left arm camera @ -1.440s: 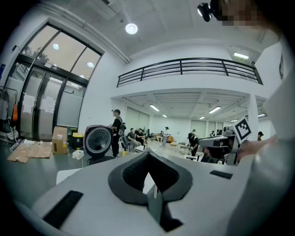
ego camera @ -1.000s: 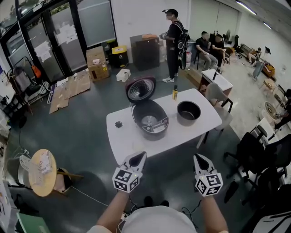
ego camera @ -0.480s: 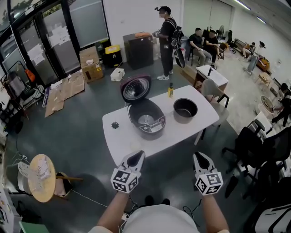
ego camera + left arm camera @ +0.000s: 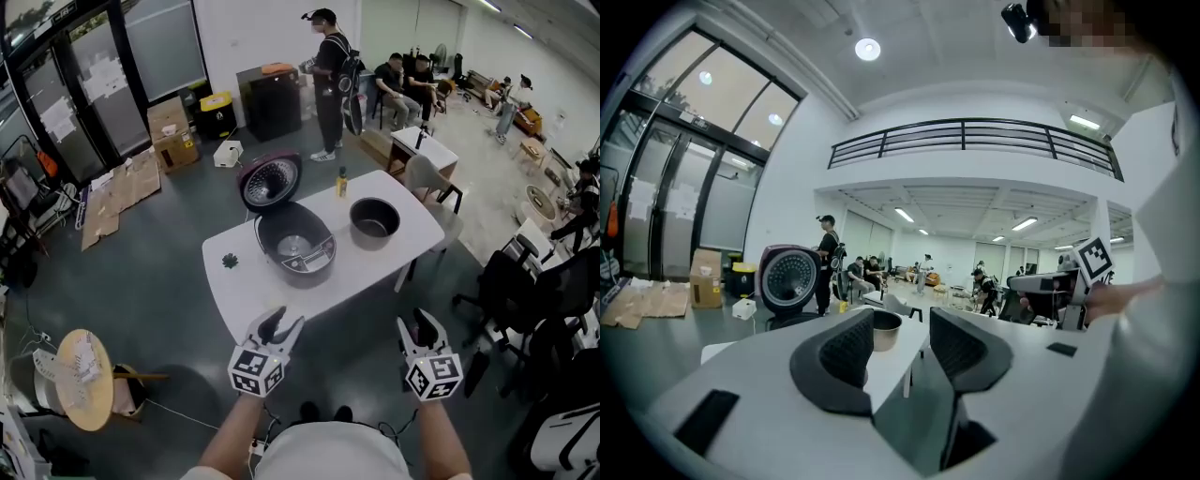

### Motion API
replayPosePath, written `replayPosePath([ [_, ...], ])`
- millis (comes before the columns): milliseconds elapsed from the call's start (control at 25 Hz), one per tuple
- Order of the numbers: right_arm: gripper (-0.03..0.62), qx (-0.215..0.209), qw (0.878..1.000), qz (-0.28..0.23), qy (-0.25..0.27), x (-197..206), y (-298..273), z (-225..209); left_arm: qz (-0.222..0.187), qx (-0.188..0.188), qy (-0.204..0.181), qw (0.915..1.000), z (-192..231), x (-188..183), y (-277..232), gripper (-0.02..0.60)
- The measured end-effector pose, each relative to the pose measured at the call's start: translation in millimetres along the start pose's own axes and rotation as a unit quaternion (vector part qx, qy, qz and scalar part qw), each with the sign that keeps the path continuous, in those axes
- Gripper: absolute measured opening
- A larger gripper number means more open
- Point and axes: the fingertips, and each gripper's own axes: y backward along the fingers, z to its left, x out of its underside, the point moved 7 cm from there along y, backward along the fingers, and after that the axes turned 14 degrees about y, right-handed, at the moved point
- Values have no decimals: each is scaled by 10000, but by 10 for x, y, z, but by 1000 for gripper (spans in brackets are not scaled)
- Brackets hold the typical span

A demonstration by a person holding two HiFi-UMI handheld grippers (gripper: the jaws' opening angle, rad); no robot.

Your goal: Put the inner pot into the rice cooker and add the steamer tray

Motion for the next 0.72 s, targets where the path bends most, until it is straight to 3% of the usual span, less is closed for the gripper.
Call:
replayPosePath([
  [720,189,345,9993,93,-113,115,93,56,239,191,15,9995,131,120,-87,216],
])
